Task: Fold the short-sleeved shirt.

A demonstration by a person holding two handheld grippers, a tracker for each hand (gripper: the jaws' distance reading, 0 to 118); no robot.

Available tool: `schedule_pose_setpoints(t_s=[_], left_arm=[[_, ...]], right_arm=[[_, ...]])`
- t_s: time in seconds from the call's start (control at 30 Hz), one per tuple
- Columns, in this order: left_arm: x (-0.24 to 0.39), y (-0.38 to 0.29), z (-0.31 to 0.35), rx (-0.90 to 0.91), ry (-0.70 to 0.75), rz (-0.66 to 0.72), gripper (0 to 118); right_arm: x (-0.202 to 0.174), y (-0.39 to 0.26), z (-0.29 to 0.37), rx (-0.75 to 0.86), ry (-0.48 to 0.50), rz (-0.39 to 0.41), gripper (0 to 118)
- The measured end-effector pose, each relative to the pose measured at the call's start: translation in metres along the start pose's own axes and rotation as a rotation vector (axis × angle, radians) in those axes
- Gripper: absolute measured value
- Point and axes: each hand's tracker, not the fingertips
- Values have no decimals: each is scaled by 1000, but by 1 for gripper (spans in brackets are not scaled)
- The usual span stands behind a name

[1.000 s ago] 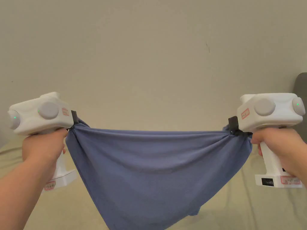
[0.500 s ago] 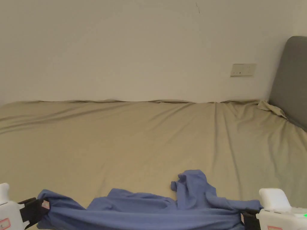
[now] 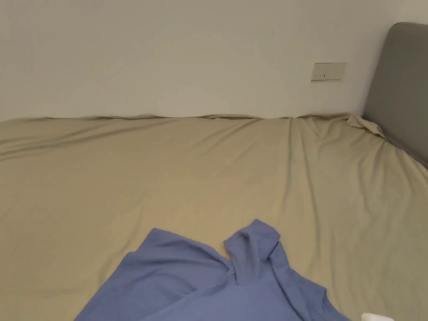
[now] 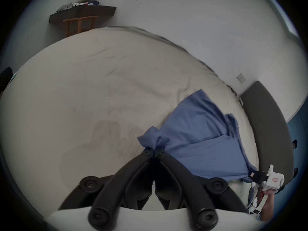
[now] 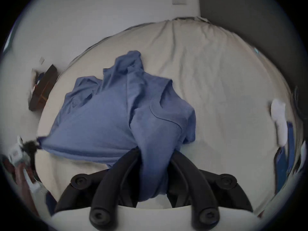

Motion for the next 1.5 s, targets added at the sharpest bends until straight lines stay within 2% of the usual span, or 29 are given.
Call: schedule_pose_setpoints(t_s=[0.07, 0.13, 0.23, 0.33, 0.4, 0.43, 0.47, 0.53, 0.57, 0.6, 0.63, 0.67, 0.7, 0.77, 0.83, 0.87, 0.9, 0.93, 0.97, 1.0, 1.03, 1.1, 1.17, 1.23, 1.37, 1.4, 1.43, 1.5], left_arm=[[-6, -5, -4, -22, 18, 26, 0], [-14, -14, -10, -38, 59, 15, 0], [-20, -25, -28, -87, 89, 11, 0], [-22, -28, -35, -59, 95, 53, 0], [-18, -30, -35, -61, 115, 38, 3], [-14, -31, -36, -52, 134, -2, 20], [-11, -28, -35, -49, 134, -21, 44], [-4, -13, -22, -105, 15, 39, 71], [1, -5, -11, -115, -15, 63, 110], [9, 4, 16, 4, -37, 42, 118], [17, 13, 40, 139, -54, -8, 117], [36, 20, 66, 221, -50, -60, 118], [47, 24, 85, 262, -41, -111, 118], [65, 27, 116, 288, -7, -192, 118], [57, 23, 109, 241, 25, -234, 118], [59, 15, 112, 212, 42, -249, 118], [60, 4, 113, 229, 50, -245, 116], [58, -7, 110, 235, 42, -243, 97], [58, -17, 108, 227, 46, -241, 49], [57, -25, 103, 200, 63, -234, 0], [56, -35, 97, 139, 108, -237, 0], [46, -39, 76, 67, 32, -206, 0], [42, -37, 67, 68, 34, -193, 0], [48, -38, 83, 140, 94, -241, 0], [35, -23, 63, 153, 157, -221, 0], [32, -22, 54, 155, 180, -245, 11], [28, -20, 40, 135, 224, -277, 50], [20, -15, 4, 50, 262, -303, 88]], right_arm=[[11, -1, -3, -35, 44, -110, 22], [18, -2, -8, -50, 27, -120, 22], [19, -12, -26, -92, 12, -70, 22], [13, -14, -27, -57, -1, -44, 22], [9, -15, -28, -53, -16, 8, 23], [8, -16, -29, -47, -17, 34, 27], [7, -15, -27, -46, -14, 47, 29], [7, -6, -20, -62, 9, 91, 37], [5, 2, -11, -94, -7, 122, 61], [2, 10, 4, -77, -58, 126, 103], [0, 16, 26, 40, -58, 119, 118], [-4, 24, 57, 207, -23, 127, 118], [-8, 31, 80, 286, -2, 120, 118], [-18, 40, 122, 399, -7, 106, 118], [-29, 37, 153, 486, -7, 101, 118], [-35, 31, 164, 520, -24, 121, 116], [-47, 23, 171, 547, -72, 153, 103], [-57, 13, 175, 583, -141, 202, 70], [-65, 6, 175, 592, -199, 243, 16], [-70, 1, 172, 568, -219, 267, 2], [-75, -8, 173, 561, -187, 254, 2], [-79, -11, 177, 517, -64, 234, 2], [-82, -10, 177, 533, -76, 254, 2], [-91, -10, 182, 559, -121, 319, 2], [-98, -8, 191, 580, -97, 317, 2], [-98, -7, 191, 584, -94, 320, 2], [-100, -7, 192, 591, -90, 330, 2], [-105, -7, 197, 598, -87, 347, 2]])
